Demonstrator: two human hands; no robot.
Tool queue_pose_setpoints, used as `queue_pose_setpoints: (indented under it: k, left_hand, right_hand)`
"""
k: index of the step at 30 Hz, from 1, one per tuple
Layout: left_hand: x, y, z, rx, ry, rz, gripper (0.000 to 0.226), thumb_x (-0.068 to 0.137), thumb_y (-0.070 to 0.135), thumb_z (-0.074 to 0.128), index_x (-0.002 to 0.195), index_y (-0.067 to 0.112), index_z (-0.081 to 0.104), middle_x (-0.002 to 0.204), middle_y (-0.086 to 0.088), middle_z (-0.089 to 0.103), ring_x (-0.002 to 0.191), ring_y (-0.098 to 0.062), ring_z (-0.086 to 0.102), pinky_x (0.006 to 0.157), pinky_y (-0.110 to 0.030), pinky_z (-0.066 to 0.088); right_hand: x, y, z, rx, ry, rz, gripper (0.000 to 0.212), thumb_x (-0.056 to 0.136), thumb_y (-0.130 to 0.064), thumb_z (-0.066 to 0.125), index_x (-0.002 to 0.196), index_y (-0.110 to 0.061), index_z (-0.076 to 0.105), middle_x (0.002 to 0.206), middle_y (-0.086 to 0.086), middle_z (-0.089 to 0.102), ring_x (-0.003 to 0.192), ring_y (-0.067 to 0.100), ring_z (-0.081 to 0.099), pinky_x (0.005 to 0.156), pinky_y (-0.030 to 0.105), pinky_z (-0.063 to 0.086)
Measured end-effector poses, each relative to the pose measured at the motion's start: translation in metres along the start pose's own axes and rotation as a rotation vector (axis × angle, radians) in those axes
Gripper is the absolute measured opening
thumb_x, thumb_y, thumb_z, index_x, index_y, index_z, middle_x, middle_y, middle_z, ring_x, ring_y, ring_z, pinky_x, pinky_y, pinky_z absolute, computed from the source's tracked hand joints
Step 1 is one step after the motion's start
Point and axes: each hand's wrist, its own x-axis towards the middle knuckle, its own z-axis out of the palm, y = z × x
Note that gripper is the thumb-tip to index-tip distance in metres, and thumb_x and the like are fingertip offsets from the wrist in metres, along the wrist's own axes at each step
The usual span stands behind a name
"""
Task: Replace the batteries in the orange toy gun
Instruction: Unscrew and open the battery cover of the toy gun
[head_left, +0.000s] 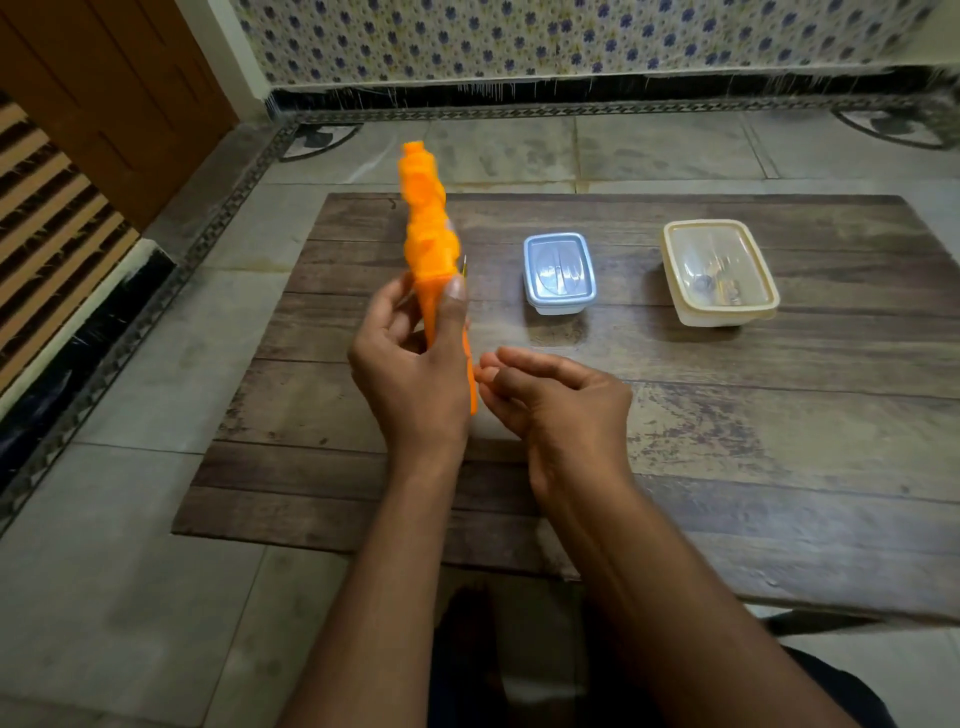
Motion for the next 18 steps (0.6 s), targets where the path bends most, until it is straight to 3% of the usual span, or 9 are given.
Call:
queue_pose_setpoints:
  k: [4, 7, 12, 15, 18]
  left_hand:
    - [0.001, -0.004, -0.012, 0.012, 0.107, -0.065, 0.036, 0.091, 0.026, 0.074, 0.120, 0.006, 0.068, 0.097, -0.008, 0.081, 0.078, -0.027, 0.080, 0.076, -0.053, 0.066]
    - [0.002, -0.011, -0.025, 0.089, 0.161, -0.117, 0.035, 0.075, 0.041, 0.076, 0.103, 0.020, 0.071, 0.082, -0.001, 0.079, 0.076, -0.030, 0.079, 0.077, -0.057, 0.064]
    - [0.000, -0.014, -0.046, 0.274, 0.150, -0.171, 0.035, 0.070, 0.049, 0.074, 0.084, 0.017, 0.072, 0.077, -0.002, 0.076, 0.083, -0.034, 0.076, 0.076, -0.053, 0.062]
    - [-0.003, -0.013, -0.054, 0.372, 0.126, -0.206, 0.033, 0.074, 0.045, 0.080, 0.078, 0.013, 0.072, 0.079, -0.011, 0.076, 0.085, -0.039, 0.075, 0.072, -0.048, 0.062]
    - [-0.003, -0.011, -0.061, 0.480, 0.112, -0.228, 0.032, 0.078, 0.044, 0.082, 0.081, 0.013, 0.074, 0.083, -0.008, 0.078, 0.087, -0.035, 0.075, 0.074, -0.040, 0.060]
  right_hand:
    - [-0.002, -0.005, -0.002, -0.135, -0.019, -0.134, 0.017, 0.080, 0.017, 0.075, 0.093, 0.007, 0.076, 0.086, 0.020, 0.079, 0.086, 0.034, 0.079, 0.079, 0.039, 0.066]
    - [0.003, -0.005, -0.004, -0.284, -0.013, -0.229, 0.019, 0.073, 0.010, 0.085, 0.088, -0.001, 0.079, 0.084, 0.015, 0.080, 0.086, 0.032, 0.079, 0.083, 0.046, 0.066]
    - [0.012, -0.001, -0.008, -0.539, -0.017, -0.317, 0.015, 0.069, -0.007, 0.093, 0.076, -0.009, 0.080, 0.081, 0.001, 0.081, 0.077, 0.020, 0.080, 0.080, 0.047, 0.066]
    - [0.016, 0.002, -0.008, -0.561, -0.022, -0.320, 0.014, 0.072, -0.003, 0.090, 0.070, -0.010, 0.078, 0.078, 0.003, 0.080, 0.073, 0.022, 0.080, 0.080, 0.048, 0.066]
    - [0.017, 0.000, -0.010, -0.612, -0.023, -0.303, 0.020, 0.080, 0.000, 0.083, 0.067, -0.011, 0.074, 0.069, 0.010, 0.078, 0.070, 0.022, 0.079, 0.082, 0.050, 0.065]
